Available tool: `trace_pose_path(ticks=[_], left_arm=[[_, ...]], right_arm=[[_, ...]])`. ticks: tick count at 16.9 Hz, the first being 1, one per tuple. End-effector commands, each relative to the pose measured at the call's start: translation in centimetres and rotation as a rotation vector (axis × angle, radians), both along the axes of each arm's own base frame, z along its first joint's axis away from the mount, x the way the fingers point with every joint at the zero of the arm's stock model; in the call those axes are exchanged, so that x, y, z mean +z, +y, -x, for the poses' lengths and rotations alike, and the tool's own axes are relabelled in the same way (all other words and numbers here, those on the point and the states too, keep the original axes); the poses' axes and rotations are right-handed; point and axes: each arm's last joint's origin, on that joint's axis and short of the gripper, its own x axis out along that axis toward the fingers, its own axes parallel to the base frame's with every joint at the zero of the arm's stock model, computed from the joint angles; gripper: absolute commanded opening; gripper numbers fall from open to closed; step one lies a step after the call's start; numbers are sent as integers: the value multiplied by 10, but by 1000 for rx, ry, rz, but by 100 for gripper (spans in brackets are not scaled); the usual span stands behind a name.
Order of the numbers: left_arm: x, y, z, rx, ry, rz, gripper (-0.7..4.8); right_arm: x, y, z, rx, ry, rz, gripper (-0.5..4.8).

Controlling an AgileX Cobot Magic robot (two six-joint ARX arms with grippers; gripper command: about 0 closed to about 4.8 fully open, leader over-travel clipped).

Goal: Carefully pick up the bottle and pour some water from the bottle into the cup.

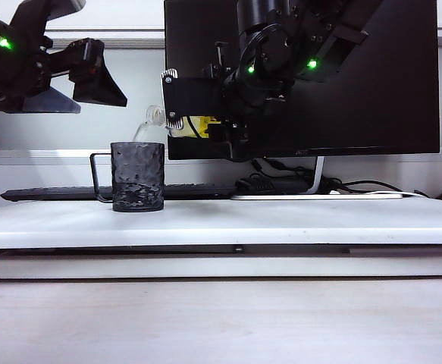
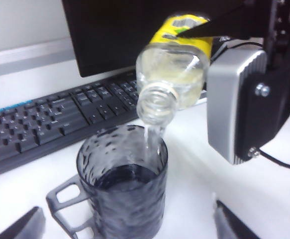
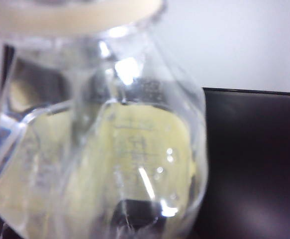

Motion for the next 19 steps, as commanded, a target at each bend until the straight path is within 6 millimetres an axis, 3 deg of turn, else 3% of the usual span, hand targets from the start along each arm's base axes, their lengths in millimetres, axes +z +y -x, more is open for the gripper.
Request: trace_pose_path(ticks=[1,5,13,17,19], left_arm=[[1,-7,3,-34,-1,8,479],[1,-18,7,-73,-3,1,479],[1,-18,7,-71,-4,0,479],[1,-18,7,-71,-4,-1,479],[1,-17,7,-69,-5,0,479]], right_arm=[[11,-2,-2,-3,-77,-5,205],[11,-2,-2,-6,-93,-5,205],[1,1,-6,24,-98,-8,206],[18,11,-20,19,-121,-34,206],[17,11,-21,19,-110,-27,206]])
